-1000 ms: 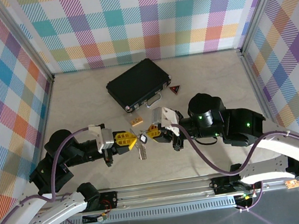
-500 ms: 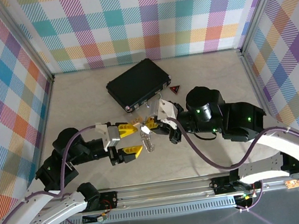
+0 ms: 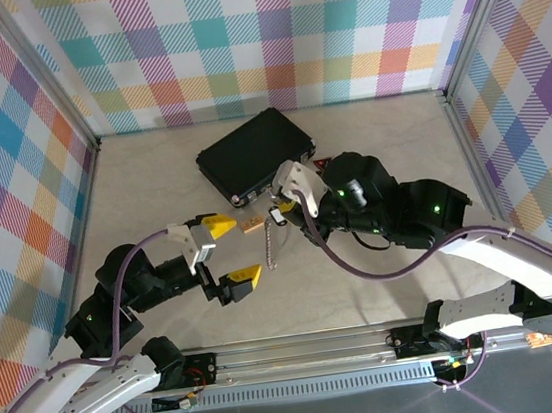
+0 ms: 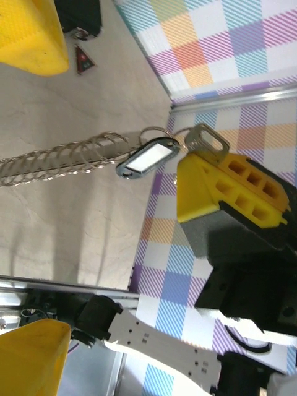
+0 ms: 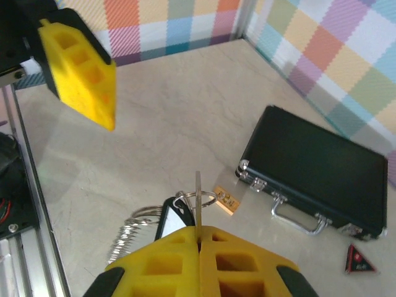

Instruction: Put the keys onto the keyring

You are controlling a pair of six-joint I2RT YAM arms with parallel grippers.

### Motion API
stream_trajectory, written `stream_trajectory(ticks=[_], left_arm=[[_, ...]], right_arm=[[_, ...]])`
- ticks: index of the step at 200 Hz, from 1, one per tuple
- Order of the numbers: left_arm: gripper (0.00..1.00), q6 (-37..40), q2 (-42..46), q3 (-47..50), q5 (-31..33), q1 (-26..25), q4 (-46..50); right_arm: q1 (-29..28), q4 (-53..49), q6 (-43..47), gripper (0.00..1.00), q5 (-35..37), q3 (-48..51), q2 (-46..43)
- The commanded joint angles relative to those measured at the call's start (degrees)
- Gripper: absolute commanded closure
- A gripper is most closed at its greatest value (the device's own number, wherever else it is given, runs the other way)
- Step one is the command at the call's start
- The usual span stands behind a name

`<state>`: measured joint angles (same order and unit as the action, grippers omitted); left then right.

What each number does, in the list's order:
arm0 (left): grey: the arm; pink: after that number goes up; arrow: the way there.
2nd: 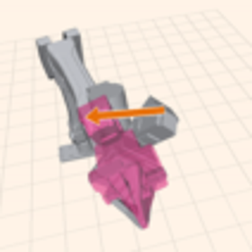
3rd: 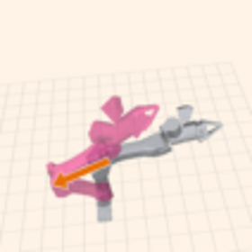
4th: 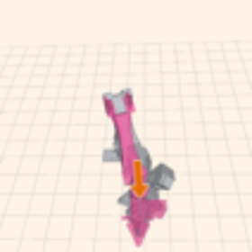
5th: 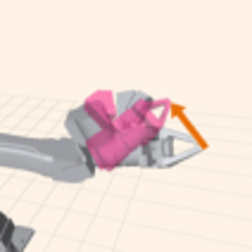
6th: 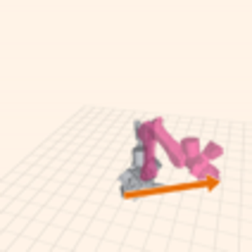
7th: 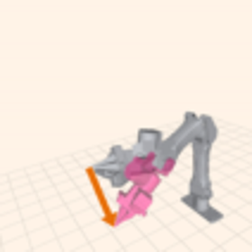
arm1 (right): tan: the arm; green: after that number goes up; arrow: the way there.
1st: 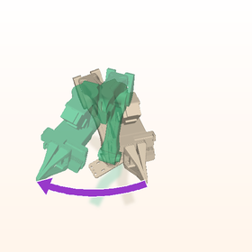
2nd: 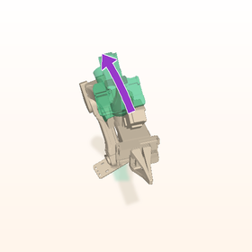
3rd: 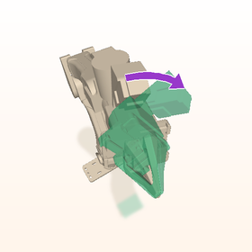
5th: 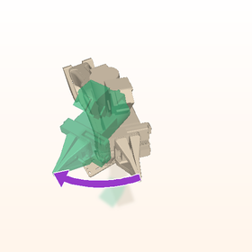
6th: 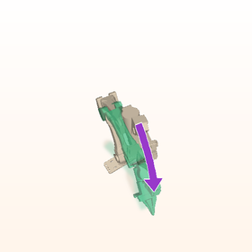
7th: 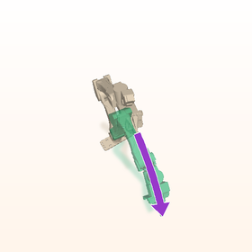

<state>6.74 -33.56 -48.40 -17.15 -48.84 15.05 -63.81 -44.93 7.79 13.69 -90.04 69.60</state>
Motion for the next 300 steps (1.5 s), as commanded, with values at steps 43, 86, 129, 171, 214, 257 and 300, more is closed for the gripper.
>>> stream_trajectory(ticks=[43, 86, 129, 171, 214, 257, 300], left_arm=[[0.0, -6.4, 0.6, 2.0, 10.9, -0.3, 0.4], [0.0, -9.3, -1.7, 2.0, 19.2, -0.3, 3.4], [0.0, -11.2, -3.8, 2.3, 22.9, -0.3, 3.1], [0.0, -13.2, -5.0, 3.7, 22.5, -0.3, -1.0], [0.0, -13.9, -5.7, 4.0, 22.2, -0.3, -2.7], [0.0, -14.3, -5.9, 4.4, 22.1, -0.4, -3.7], [0.0, -15.0, -5.7, 5.2, 22.5, -0.3, -5.3]], right_arm=[[9.7, 7.5, -14.0, 1.0, -2.4, 8.9, 0.1], [14.2, 11.3, -15.3, 1.0, -4.7, 11.6, 3.4], [18.1, 15.6, -16.9, 1.0, -8.6, 14.3, 6.8], [19.2, 18.2, -18.3, 1.0, -10.9, 16.2, 10.1], [19.8, 19.8, -20.0, 1.0, -12.4, 18.5, 12.8], [19.8, 21.9, -21.6, 1.0, -14.0, 21.9, 13.7], [19.8, 22.3, -23.9, 1.0, -16.9, 27.3, 12.2]])
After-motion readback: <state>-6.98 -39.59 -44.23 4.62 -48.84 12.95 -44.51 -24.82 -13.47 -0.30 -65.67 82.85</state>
